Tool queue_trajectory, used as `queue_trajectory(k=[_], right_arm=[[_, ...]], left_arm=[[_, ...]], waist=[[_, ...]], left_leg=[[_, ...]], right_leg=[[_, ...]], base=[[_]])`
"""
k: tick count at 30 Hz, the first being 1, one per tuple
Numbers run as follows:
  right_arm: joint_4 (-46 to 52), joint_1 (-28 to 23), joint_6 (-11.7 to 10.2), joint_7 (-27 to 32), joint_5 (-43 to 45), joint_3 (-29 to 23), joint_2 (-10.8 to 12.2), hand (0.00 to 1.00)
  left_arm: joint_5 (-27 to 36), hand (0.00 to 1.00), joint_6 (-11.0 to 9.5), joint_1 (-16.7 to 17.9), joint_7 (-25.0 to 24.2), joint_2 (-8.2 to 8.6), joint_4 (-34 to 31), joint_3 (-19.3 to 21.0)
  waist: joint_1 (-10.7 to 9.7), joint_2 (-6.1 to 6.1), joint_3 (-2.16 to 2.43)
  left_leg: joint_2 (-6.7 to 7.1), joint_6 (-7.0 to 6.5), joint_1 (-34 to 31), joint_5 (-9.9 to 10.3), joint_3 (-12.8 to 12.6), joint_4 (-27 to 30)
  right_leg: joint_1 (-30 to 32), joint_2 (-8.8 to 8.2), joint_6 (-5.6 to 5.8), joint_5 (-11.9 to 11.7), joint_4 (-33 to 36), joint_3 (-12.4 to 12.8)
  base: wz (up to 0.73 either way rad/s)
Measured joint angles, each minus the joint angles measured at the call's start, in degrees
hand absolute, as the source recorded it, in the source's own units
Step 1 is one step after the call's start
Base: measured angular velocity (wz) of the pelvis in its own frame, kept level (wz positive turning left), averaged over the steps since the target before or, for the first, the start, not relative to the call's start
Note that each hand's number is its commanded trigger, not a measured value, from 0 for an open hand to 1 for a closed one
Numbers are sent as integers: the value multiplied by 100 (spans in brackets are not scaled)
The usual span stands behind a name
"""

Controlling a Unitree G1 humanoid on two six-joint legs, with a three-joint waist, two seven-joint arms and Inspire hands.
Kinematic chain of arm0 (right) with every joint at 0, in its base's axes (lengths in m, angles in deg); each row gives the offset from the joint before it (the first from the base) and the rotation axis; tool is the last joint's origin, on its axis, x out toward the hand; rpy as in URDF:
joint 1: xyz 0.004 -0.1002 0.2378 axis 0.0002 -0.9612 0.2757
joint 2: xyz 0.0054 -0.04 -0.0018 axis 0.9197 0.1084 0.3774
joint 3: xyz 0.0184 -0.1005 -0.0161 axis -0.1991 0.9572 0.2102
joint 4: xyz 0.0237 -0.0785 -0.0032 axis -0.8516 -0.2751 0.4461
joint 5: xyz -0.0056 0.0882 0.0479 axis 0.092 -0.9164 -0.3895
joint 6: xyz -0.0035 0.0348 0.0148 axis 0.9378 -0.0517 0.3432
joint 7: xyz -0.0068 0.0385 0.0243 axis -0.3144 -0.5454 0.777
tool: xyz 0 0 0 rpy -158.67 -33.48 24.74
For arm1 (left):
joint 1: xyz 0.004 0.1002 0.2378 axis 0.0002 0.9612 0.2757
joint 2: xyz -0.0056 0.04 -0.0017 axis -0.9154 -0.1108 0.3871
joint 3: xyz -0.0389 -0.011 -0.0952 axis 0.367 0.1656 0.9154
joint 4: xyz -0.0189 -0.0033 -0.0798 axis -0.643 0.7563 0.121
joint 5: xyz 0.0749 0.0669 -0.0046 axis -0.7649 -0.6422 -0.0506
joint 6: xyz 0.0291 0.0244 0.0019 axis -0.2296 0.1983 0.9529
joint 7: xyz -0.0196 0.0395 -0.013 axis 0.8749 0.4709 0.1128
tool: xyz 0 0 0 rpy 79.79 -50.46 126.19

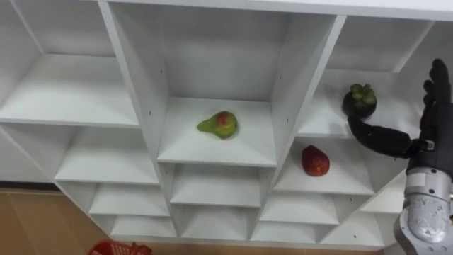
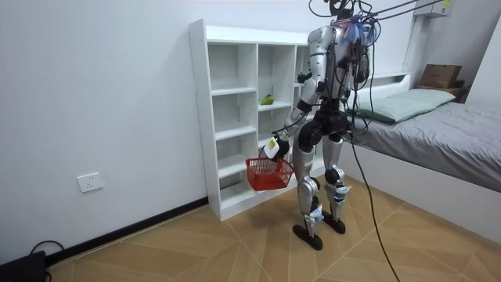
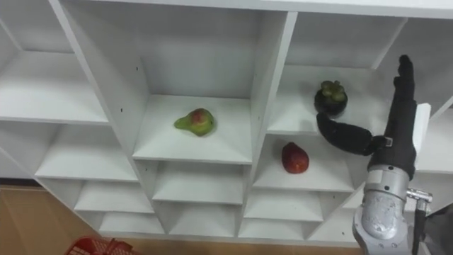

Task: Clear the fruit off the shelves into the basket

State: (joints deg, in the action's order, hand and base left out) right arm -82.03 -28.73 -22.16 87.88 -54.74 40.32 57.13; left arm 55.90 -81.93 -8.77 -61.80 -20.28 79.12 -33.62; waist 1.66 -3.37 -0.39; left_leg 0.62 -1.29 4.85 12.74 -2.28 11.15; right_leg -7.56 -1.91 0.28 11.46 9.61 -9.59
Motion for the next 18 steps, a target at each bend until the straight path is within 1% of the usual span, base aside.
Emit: queue_trajectory(k=[5, 11, 18], right_arm=[[0, 172, -1, -360, 1, -2, 0, 0], [-1, 180, 0, -615, 1, -2, 0, 0], [-192, 241, 4, -625, 13, -2, 0, 0]], left_arm=[[-1, 100, -1, 8, 2, -1, -8, 7], [-1, 100, 0, 9, 1, -1, -8, 7], [-1, 100, 0, 14, 1, -2, -6, 4]], waist=[[20, -44, -13], [18, -60, -15], [21, -73, -12]], left_leg=[[3, -1, -6, -1, 31, 16], [4, 0, -10, -1, 66, 19], [5, 0, -14, -1, 88, 22]], right_leg=[[-19, -6, 0, 0, -7, -42], [-32, -8, 0, 0, -7, -85], [-43, -13, 0, 0, -6, -149]], base=[[4], [2], [1]])
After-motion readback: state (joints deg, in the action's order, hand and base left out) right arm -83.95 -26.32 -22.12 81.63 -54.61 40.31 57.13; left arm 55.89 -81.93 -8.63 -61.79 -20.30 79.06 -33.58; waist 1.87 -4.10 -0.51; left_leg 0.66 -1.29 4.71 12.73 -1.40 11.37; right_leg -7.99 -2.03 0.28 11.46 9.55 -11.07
